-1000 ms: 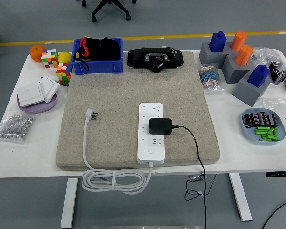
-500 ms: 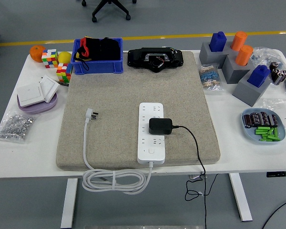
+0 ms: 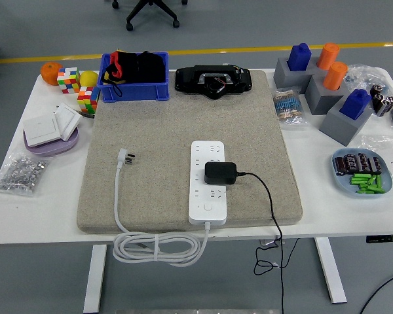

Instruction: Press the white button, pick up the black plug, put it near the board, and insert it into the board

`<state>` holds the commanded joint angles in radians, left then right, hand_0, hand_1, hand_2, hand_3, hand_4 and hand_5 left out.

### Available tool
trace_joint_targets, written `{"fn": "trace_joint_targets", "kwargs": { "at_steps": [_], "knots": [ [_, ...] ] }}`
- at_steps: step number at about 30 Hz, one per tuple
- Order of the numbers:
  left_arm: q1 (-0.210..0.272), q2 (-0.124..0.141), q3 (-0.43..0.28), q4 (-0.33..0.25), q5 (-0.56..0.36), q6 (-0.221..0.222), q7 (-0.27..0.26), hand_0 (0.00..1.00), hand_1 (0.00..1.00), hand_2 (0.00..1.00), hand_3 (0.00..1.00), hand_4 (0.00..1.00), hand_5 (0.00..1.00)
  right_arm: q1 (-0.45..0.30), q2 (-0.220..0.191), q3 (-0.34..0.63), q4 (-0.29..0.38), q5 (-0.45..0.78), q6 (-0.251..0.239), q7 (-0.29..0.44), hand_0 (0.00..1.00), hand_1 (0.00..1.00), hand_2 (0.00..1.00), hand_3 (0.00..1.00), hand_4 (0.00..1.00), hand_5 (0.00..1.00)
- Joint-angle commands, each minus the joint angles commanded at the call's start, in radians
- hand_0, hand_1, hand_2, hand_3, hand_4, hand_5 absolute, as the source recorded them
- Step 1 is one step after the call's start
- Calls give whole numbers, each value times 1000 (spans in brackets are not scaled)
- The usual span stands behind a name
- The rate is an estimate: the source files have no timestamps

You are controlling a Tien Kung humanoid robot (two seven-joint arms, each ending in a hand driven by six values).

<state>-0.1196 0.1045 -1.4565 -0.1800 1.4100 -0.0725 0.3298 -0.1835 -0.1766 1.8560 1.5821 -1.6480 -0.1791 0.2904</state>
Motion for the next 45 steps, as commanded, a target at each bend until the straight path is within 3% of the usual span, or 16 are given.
{"fn": "trace_joint_targets", "kwargs": {
  "at_steps": [20,36,45],
  "knots": [
    [-13,9,33,0,-34,3,-7,770,709,664,729,650,526,-7,11,16,-5,3,3,-2,699,631,571,619,998,813],
    [-28,6,69,0,-76,6,-15,769,707,664,729,649,524,-10,-9,14,51,-39,21,-7,743,697,589,619,998,810],
    [-25,-1,45,0,-58,5,-11,769,707,664,729,649,524,-12,-11,26,72,-65,18,6,747,704,589,619,998,793]
  ]
}}
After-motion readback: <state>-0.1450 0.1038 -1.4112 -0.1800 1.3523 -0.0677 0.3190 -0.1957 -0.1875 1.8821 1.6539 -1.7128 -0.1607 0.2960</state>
